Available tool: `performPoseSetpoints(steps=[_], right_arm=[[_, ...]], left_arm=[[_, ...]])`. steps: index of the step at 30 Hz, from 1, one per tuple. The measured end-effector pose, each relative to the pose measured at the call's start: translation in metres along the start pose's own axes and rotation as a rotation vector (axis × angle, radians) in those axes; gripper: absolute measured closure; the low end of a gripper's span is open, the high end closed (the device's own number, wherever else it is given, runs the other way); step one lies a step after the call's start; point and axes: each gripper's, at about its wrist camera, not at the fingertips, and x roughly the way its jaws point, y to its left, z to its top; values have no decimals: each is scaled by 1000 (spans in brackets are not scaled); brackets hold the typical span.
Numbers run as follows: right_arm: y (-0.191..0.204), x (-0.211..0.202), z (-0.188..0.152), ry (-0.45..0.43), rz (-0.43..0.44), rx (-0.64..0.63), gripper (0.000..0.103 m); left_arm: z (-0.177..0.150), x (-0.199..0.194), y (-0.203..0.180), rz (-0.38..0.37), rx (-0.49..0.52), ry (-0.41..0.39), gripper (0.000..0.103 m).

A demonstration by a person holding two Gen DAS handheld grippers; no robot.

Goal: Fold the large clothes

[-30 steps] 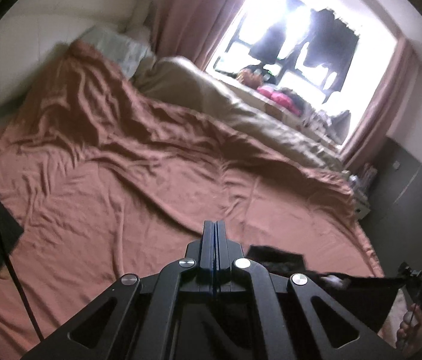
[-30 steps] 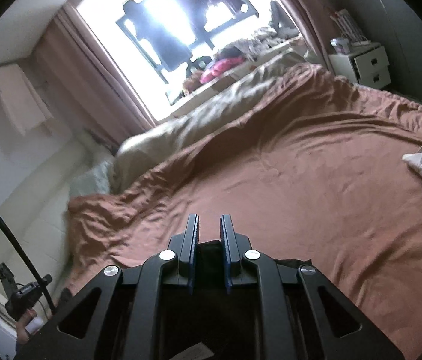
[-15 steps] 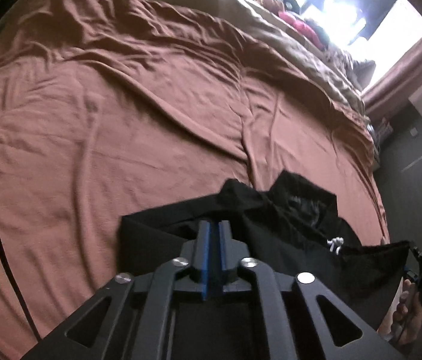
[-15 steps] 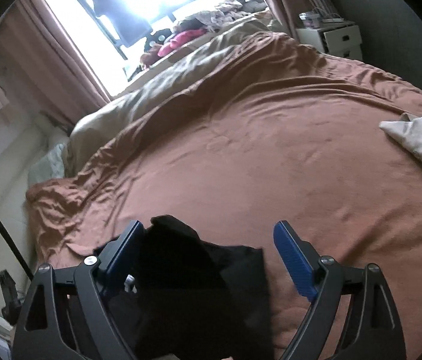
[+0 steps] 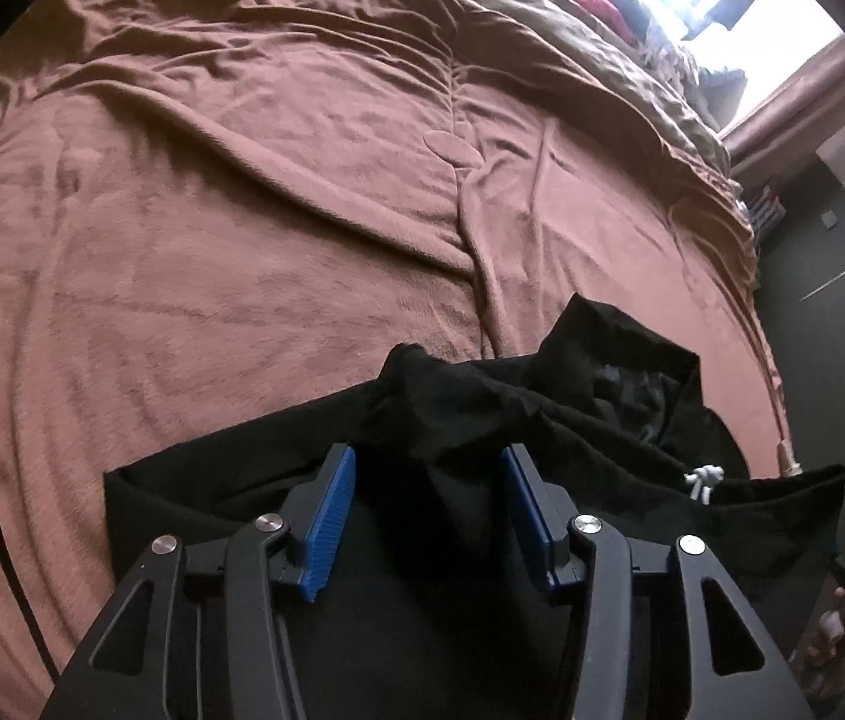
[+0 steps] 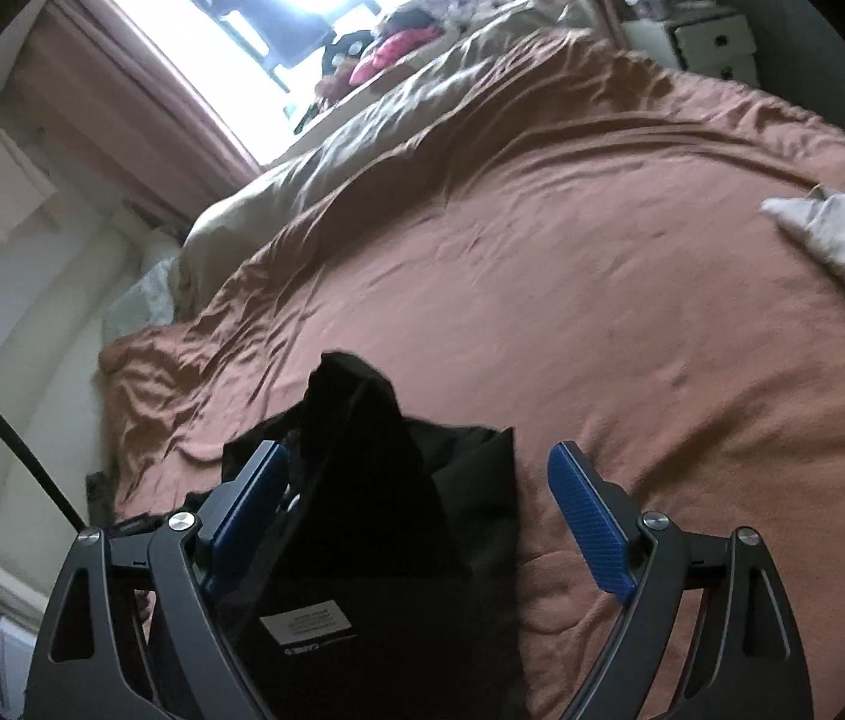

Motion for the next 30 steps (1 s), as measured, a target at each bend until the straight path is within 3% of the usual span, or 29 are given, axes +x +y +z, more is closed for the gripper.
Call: performPoseSetpoints(steps=[1, 3, 4, 5, 6, 8, 11, 17, 21, 24, 30], right_arm=[[1, 7, 1, 18, 16, -7, 16], [-1, 23, 1, 55, 79, -3, 16], [-4, 29, 1, 66, 105, 9, 16], [-5, 36, 2, 73, 124, 22, 21], [-6, 38, 3, 75, 128, 27, 45], [-8, 42, 7, 85, 125, 36, 72], [-2, 38, 10, 68, 113, 19, 84], [20, 29, 6, 14, 27, -22, 85], [37, 33, 17, -29, 4, -26, 85], [47, 40, 16, -39, -9, -58, 85], [55, 57, 6, -9, -59, -88, 85]], left_arm=[[0, 1, 0, 2, 6, -4, 51], [-1, 1, -2, -4, 22, -17, 61], [-2, 1, -3, -1, 28, -15, 75], [-2, 0, -4, 12, 39, -16, 81], [-3, -3, -6, 16, 52, -26, 85], [-3, -13, -8, 25, 69, -51, 95], [0, -38, -8, -2, 54, -116, 98], [12, -100, -11, 9, 54, -257, 98], [20, -116, -7, 45, 45, -300, 98], [25, -113, 2, 51, 23, -304, 99], [38, -66, 14, 95, 19, -213, 98]])
